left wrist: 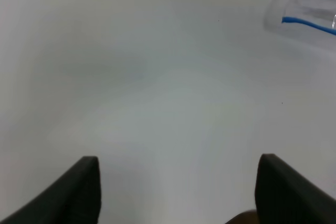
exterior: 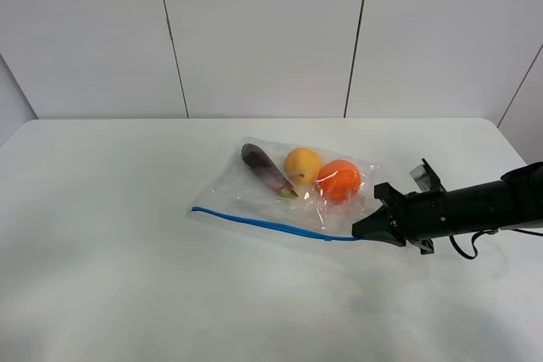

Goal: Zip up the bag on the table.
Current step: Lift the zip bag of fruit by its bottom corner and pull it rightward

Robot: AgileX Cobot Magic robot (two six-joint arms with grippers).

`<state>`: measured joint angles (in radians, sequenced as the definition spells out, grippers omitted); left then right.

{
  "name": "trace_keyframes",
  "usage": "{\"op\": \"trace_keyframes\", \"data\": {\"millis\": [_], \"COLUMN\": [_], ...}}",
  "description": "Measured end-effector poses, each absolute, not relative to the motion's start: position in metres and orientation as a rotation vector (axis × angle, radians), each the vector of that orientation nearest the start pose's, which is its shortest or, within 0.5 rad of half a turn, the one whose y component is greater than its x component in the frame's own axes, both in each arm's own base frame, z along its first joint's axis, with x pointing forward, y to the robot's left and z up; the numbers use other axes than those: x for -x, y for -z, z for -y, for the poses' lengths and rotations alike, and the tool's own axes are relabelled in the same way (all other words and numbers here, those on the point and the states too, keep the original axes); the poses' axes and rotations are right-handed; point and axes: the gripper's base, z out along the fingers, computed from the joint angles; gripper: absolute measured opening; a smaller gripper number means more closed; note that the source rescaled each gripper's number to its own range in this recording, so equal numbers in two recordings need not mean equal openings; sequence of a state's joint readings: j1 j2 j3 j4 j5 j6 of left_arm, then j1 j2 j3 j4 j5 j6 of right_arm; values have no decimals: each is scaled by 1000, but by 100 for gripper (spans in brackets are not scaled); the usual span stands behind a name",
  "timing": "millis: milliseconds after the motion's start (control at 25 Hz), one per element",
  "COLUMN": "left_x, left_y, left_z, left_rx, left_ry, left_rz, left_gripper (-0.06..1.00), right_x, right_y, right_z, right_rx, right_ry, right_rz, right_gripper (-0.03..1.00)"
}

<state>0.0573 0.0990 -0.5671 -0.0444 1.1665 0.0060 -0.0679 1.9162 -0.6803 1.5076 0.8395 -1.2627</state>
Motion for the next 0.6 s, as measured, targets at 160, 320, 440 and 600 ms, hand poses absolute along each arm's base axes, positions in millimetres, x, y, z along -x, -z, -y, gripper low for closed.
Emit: {"op": "trace_keyframes", "data": {"millis": [160,320,440,600], "left_x": [1,1,1,1], "left_y": [-288,-288,-288,-288], "left_z": [4,4,4,4], "left_rx": [52,52,52,52], "left_ry": [18,18,18,18], "left_rz": [-2181,-2181,-2181,-2181], "left_gripper": [82,82,82,82], "right_x": [-280,-280,-280,-280], "right_y": [-103,-106,-110,-124], "right_z": [-52,-54,-57,-58], "right_rx": [-140,-125,-99,-51], "right_ry": [-1255,-1313,-1360,-1369], "right_rz": [-2575,-2535,-2502,-2447], "right_gripper": [0,0,0,0]}}
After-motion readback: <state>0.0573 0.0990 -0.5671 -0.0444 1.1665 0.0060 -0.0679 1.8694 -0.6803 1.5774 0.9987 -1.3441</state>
